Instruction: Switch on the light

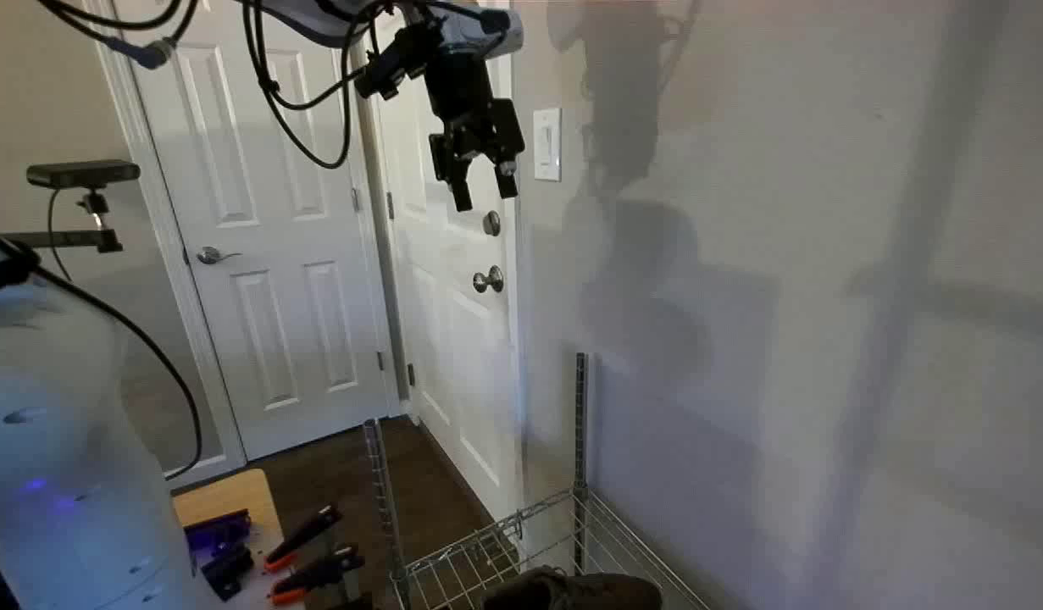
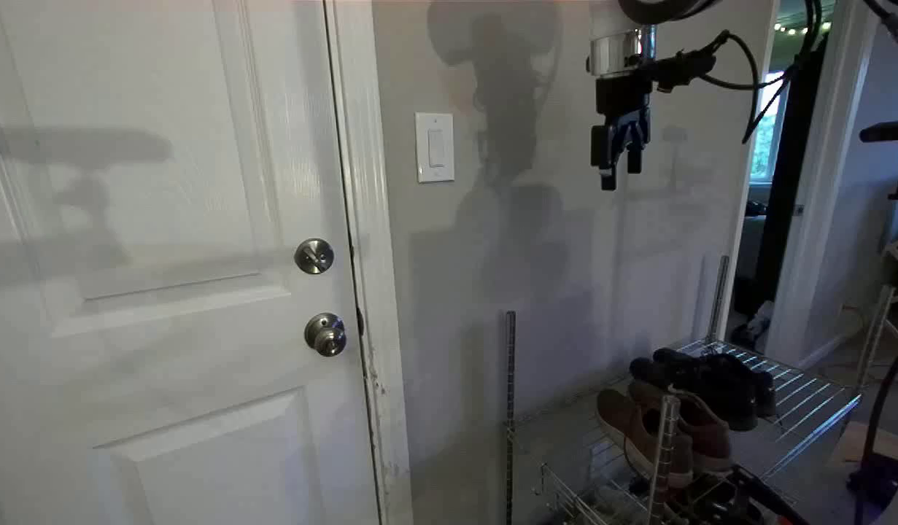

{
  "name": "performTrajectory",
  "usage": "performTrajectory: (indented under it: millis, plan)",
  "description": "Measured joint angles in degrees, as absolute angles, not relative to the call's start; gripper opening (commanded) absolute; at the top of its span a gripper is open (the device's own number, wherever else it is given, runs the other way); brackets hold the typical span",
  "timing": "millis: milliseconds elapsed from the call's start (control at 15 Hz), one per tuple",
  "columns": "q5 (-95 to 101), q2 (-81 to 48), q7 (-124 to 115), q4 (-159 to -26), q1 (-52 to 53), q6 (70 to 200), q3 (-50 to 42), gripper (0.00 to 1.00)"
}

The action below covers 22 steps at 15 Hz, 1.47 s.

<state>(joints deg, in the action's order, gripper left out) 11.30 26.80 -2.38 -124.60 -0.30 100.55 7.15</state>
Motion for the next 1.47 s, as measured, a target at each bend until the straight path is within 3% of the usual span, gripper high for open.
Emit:
performTrajectory:
  millis: [733, 800, 933, 1467]
  plan:
    - [11.3, 26.8, -2.5, -124.6, 0.1, 100.6, 6.9, 1.0]
    - [11.3, 26.8, -2.5, -124.6, 0.2, 100.6, 6.8, 0.75]
    - [11.3, 26.8, -2.5, -124.6, 0.4, 100.7, 6.8, 0.67]
    - [11.3, 25.7, -2.5, -125.7, 2.6, 106.8, 6.7, 0.13]
